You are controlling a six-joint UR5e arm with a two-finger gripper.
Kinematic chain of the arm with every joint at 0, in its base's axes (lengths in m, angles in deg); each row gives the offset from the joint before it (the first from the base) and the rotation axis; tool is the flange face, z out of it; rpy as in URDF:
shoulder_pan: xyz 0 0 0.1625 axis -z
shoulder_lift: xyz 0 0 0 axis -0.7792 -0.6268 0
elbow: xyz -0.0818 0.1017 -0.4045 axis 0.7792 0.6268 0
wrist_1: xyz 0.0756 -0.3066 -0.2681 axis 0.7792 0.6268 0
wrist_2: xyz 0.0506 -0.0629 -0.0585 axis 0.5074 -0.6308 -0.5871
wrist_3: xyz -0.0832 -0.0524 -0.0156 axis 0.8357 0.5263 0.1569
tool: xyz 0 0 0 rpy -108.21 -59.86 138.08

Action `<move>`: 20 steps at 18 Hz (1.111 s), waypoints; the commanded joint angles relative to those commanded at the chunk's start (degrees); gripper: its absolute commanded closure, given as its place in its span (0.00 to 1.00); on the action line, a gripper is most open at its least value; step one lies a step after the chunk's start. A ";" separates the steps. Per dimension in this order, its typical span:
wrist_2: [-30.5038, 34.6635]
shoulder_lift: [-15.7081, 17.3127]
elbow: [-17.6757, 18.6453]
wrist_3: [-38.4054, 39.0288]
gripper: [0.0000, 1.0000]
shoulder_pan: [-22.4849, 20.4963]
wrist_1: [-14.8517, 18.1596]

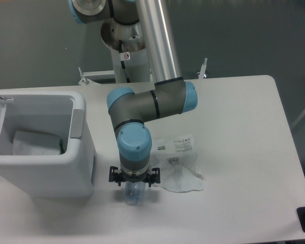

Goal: Place the trash in the trash can
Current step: 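Close the gripper on the bottle's cap end and lift it, then carry the bottle over the white trash bin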

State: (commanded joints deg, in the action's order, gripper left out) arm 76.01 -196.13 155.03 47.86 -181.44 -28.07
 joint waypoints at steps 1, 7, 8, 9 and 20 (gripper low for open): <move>0.09 0.00 0.00 0.00 0.06 0.00 0.00; 0.09 0.44 0.00 -0.09 0.48 0.00 0.00; 0.09 0.35 0.00 -0.09 0.52 0.00 0.00; 0.09 0.35 0.00 0.00 0.58 0.00 0.00; -0.26 8.61 -5.78 -1.67 0.59 -4.39 -0.17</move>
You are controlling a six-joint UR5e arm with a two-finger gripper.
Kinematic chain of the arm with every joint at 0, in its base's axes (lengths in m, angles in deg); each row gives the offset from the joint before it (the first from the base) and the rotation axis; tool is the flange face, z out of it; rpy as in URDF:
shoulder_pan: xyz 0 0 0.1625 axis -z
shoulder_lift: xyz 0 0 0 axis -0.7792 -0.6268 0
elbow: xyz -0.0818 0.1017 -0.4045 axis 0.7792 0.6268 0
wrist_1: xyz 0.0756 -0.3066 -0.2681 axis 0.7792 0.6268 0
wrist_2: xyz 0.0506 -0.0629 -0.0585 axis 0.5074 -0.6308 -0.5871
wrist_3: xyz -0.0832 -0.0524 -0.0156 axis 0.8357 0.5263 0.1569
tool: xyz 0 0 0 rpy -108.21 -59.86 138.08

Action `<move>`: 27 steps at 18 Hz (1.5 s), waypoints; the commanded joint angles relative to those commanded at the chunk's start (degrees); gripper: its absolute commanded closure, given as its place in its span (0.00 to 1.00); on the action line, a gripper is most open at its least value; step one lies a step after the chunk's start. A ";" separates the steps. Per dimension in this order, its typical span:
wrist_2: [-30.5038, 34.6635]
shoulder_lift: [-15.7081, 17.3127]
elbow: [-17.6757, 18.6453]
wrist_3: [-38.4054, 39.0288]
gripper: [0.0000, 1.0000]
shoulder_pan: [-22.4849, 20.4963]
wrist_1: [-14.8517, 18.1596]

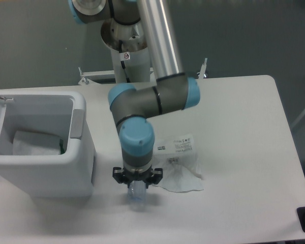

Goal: Place the trash in the trash can
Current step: 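Carry the bottle over the white trash bin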

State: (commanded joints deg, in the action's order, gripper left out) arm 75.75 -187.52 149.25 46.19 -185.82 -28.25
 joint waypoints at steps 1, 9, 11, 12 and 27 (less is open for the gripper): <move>-0.96 0.70 -2.37 0.44 0.59 -1.14 0.00; -15.81 8.96 -6.87 5.80 0.59 -6.34 -7.55; -20.37 11.33 -6.96 7.21 0.59 -6.25 -8.26; -21.61 12.74 -6.79 7.38 0.59 -6.08 -8.26; -25.05 20.31 -4.42 12.84 0.59 6.22 -8.26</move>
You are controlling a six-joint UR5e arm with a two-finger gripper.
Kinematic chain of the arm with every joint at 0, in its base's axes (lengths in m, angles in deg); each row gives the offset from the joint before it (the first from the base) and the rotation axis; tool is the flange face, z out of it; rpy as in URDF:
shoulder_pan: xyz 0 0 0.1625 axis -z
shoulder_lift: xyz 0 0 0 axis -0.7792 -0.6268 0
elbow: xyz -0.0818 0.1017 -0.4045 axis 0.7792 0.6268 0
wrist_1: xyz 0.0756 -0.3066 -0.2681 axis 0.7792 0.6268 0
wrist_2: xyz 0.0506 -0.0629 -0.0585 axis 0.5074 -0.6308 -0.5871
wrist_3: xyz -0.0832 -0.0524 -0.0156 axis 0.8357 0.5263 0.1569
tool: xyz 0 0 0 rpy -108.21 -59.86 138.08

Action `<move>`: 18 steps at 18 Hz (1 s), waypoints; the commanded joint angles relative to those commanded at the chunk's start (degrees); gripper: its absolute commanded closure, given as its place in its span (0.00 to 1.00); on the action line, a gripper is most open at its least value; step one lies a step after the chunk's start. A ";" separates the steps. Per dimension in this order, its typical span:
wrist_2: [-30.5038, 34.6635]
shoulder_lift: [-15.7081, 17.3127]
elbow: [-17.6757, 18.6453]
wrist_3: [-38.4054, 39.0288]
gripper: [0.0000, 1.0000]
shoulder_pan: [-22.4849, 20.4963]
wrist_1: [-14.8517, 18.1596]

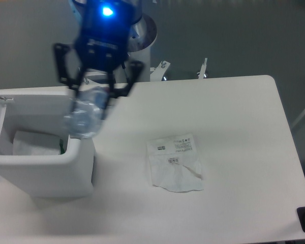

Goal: Place the trash in the trash can
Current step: 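Carry the bottle over the white trash bin, then lower the bottle into the bin and open the gripper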

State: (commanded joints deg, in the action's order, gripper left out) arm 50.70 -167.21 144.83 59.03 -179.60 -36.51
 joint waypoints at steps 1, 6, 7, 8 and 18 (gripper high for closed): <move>0.00 -0.26 0.00 0.00 0.59 0.79 0.00; 0.00 -3.60 0.53 -0.09 0.59 4.92 0.00; 0.09 -4.39 0.53 -0.17 0.59 5.54 0.00; 0.09 -4.92 0.53 -0.09 0.59 5.72 0.00; 0.09 -5.10 4.48 -0.18 0.49 7.48 0.09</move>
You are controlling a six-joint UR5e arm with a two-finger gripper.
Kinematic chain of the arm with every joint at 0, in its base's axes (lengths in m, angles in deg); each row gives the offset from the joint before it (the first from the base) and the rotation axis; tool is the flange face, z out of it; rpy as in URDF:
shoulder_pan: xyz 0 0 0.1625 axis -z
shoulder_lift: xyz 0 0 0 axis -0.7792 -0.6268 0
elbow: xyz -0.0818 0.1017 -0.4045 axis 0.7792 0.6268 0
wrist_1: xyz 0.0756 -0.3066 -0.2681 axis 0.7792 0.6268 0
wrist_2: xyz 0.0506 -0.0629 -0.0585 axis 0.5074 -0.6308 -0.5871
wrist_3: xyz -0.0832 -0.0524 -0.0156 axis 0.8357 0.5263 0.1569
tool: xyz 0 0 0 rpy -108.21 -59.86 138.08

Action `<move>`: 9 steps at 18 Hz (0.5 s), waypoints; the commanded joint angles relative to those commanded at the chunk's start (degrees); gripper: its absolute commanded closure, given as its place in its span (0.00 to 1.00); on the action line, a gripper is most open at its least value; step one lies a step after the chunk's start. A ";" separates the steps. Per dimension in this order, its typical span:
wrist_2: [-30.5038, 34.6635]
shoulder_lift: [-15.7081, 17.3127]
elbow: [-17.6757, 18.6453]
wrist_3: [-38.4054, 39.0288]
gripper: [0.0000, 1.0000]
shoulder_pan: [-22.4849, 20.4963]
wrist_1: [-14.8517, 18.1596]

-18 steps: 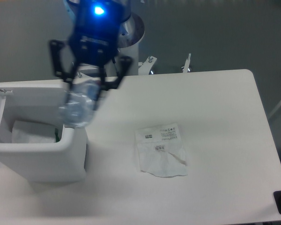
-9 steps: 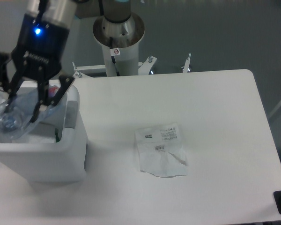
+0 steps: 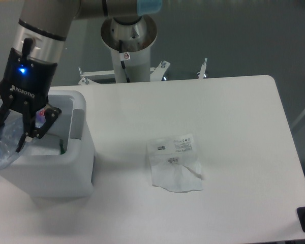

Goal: Place the trash in the trash can
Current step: 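Lower the bottle into the bin and open the gripper, then move the gripper back over the white plastic bag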

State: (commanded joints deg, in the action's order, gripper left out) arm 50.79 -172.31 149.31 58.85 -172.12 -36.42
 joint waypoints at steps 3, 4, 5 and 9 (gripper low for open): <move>0.09 0.53 0.09 -0.18 0.00 -0.09 0.09; 0.26 0.79 0.18 0.09 0.00 -0.17 0.17; 0.18 1.05 0.35 0.26 0.00 -0.26 0.26; 0.35 3.86 2.90 0.26 0.00 -2.10 0.44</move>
State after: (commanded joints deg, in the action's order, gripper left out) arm 51.14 -168.45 152.21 59.11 -174.22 -35.98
